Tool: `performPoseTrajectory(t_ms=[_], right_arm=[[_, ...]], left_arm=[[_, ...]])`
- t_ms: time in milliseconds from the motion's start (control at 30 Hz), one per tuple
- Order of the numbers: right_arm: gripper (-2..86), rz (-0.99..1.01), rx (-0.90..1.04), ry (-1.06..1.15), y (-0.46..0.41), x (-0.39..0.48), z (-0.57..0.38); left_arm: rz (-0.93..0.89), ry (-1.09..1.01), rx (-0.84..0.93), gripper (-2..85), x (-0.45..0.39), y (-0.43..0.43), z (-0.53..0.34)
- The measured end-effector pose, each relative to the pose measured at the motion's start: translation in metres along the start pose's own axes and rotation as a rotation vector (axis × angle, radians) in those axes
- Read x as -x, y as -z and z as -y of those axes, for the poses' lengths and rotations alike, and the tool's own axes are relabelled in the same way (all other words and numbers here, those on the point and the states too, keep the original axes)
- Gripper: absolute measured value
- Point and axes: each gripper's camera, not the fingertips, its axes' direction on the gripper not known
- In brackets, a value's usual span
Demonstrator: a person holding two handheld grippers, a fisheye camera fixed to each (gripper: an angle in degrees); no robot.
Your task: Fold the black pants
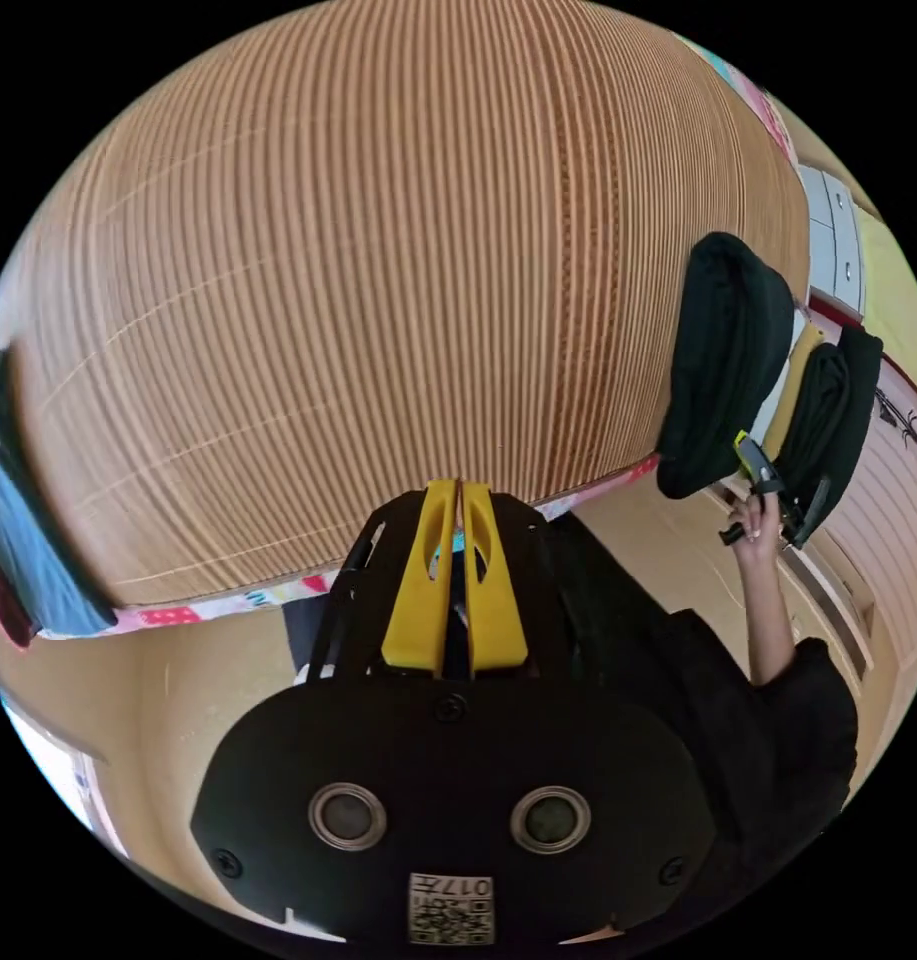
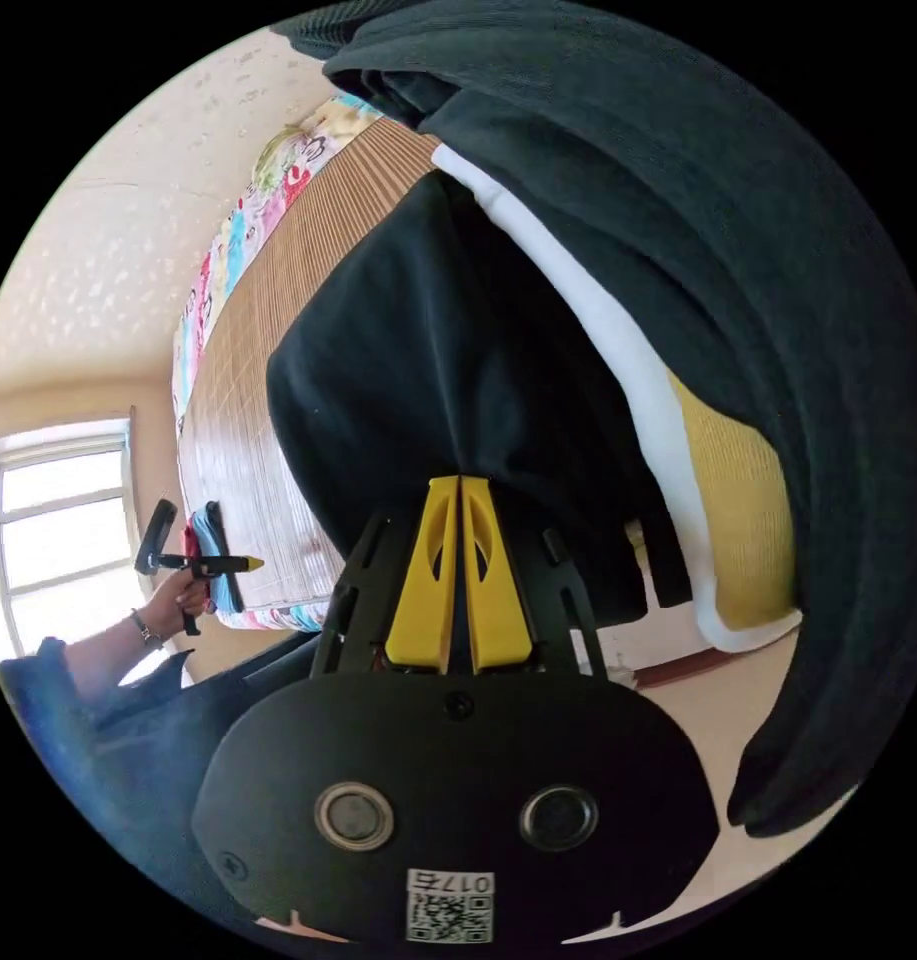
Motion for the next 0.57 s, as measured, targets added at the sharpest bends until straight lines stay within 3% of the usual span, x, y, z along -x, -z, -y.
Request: performPoseTrajectory(t_ms=[233,433,567], right_arm=[[0.3,-0.035,-0.148,0.328,0.054,0.124,-0.018],[0.3,0.231,-0.141,0.392,0.018,0.223,-0.025],[0.3,0.287,-0.151,0.445,-0.009,0.289,-0.051]], left_arm=[[-0.120,0.268,-0.230,-0.5,0.128,0.019,-0.131],[-0.087,0.667,-0.229,0.3,0.249,-0.020,-0.230],[-0.134,0.763,-0.416,3.4,0.319,0.016,-0.260]])
